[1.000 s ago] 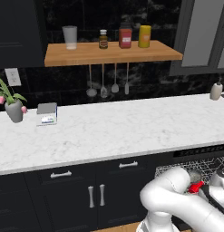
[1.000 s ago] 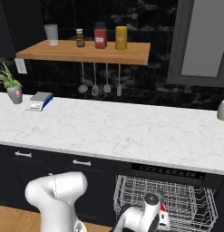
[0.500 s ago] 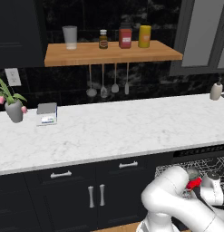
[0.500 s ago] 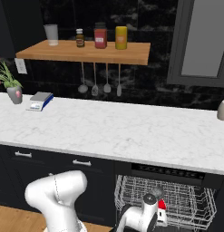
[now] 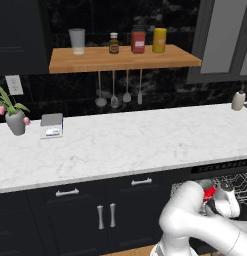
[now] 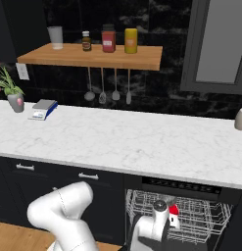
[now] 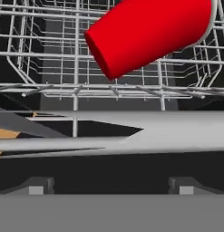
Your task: Pick up the cup and bowl from the counter, place them in the dishwasher, and close the dishwasher door.
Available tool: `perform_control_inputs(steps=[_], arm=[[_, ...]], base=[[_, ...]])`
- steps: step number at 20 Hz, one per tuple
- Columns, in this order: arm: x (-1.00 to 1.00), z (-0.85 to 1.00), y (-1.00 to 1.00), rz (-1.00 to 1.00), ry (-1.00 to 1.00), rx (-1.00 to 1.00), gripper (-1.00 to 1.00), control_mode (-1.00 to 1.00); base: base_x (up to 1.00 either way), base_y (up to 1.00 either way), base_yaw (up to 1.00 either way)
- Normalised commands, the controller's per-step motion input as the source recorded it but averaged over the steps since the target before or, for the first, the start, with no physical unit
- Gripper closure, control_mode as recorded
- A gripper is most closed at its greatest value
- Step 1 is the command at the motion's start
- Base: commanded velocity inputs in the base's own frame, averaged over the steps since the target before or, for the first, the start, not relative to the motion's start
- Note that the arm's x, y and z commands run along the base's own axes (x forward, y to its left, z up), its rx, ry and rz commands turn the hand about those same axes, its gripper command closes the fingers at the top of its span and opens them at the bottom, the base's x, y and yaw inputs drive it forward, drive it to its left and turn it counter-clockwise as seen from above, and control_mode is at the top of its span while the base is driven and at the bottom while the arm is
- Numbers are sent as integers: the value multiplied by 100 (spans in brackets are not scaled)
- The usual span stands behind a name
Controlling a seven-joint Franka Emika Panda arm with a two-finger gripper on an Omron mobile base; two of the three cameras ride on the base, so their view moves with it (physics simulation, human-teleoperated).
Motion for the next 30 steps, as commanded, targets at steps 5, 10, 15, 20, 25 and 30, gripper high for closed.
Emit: perform_control_inputs(steps=[5,10,15,20,25,30], arm=[[-6,26,-23,-6,-1,7,-100,-100],[-89,13,-49,-7,-1,3,-100,-100],[-90,94,-9,-3,0,0,-100,-100],[-81,100,5,0,0,-3,-100,-100],[-100,100,0,0,-15,0,-100,-100],[-100,71,-17,4,-12,0,-100,-100]], base=[[0,0,0],[0,0,0],[0,0,0],[0,0,0],[0,0,0],[0,0,0]])
